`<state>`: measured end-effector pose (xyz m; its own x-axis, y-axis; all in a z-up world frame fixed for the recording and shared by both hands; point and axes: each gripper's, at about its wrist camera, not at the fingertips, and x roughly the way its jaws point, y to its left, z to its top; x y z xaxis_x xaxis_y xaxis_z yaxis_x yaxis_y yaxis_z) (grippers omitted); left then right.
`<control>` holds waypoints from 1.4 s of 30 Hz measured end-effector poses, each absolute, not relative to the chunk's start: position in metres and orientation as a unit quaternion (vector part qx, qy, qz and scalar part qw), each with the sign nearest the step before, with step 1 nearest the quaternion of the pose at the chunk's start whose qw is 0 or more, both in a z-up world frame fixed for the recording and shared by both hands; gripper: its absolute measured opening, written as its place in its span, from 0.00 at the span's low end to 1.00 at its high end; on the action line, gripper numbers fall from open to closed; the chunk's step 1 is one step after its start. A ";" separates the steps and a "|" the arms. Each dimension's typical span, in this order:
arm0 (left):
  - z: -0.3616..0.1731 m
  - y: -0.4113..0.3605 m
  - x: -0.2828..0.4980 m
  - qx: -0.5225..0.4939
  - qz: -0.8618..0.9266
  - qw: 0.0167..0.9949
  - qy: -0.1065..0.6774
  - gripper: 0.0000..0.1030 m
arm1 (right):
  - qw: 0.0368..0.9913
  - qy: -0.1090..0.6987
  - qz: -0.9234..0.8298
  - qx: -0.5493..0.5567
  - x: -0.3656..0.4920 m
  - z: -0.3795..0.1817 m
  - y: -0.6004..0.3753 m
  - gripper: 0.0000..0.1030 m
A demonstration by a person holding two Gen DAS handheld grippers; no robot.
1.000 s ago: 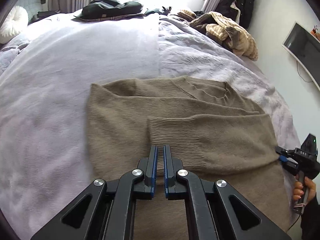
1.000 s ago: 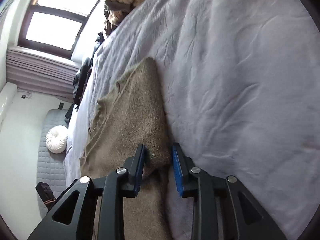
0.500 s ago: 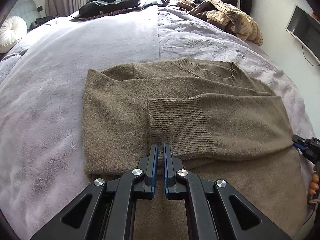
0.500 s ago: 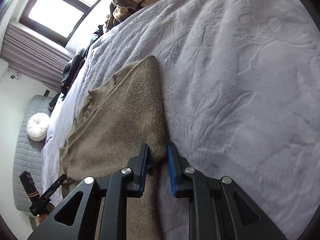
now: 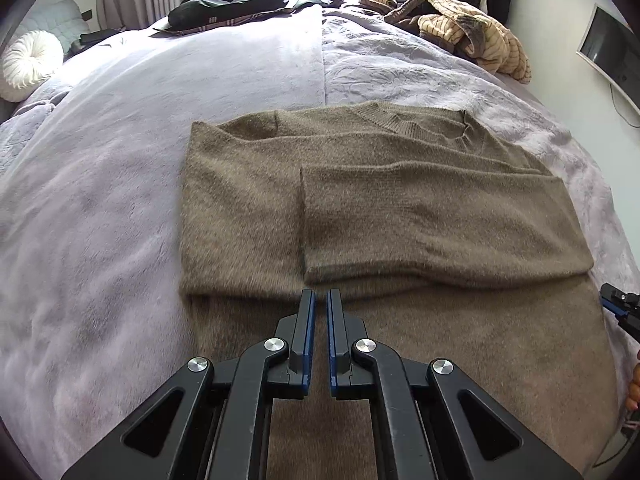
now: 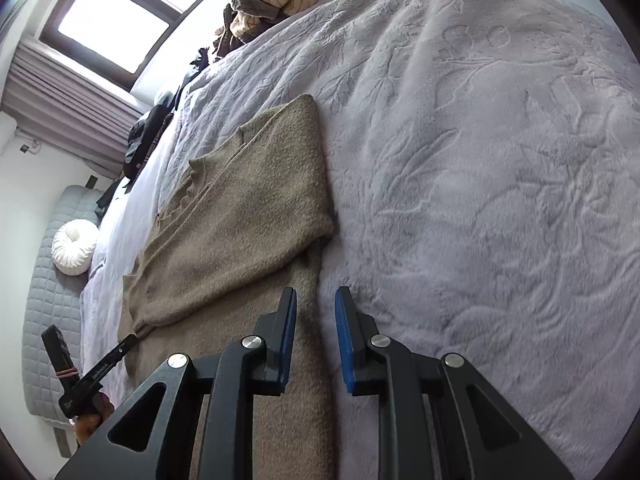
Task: Fold small clothes
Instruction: 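Press the folded sleeve flat with the left gripper while the right gripper releases and withdraws, then move both grippers open to the brown sweater's bottom hem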
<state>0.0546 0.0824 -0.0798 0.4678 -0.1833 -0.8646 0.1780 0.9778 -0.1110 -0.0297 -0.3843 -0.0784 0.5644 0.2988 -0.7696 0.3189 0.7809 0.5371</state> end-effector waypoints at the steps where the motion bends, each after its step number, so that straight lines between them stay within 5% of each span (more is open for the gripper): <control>1: -0.079 0.082 0.051 -0.001 -0.103 0.857 0.506 0.06 | 0.820 0.467 -0.005 0.331 -0.030 -0.078 -0.382 0.27; 8: -0.074 0.084 0.037 0.006 -0.086 0.860 0.503 0.07 | 0.822 0.471 0.004 0.319 -0.034 -0.071 -0.369 0.31; 19: -0.076 0.090 0.017 0.010 -0.072 0.856 0.511 0.07 | 0.833 0.481 0.027 0.274 -0.033 -0.056 -0.339 0.53; 20: -0.076 0.090 0.015 0.010 -0.071 0.856 0.512 0.28 | 0.833 0.482 0.029 0.270 -0.033 -0.056 -0.337 0.56; 21: -0.077 0.091 0.014 0.011 -0.068 0.855 0.514 0.86 | 0.833 0.483 0.032 0.267 -0.032 -0.055 -0.334 0.58; 22: -0.076 0.093 0.011 0.011 -0.052 0.858 0.511 1.00 | 0.834 0.484 0.034 0.264 -0.032 -0.054 -0.332 0.59; 33: -0.064 0.100 -0.006 0.004 -0.060 0.864 0.500 0.98 | 0.853 0.479 0.048 0.204 -0.037 -0.040 -0.303 0.86; 42: -0.065 0.108 -0.040 -0.007 -0.069 0.858 0.509 0.98 | 0.846 0.501 0.075 0.168 -0.055 -0.033 -0.281 0.86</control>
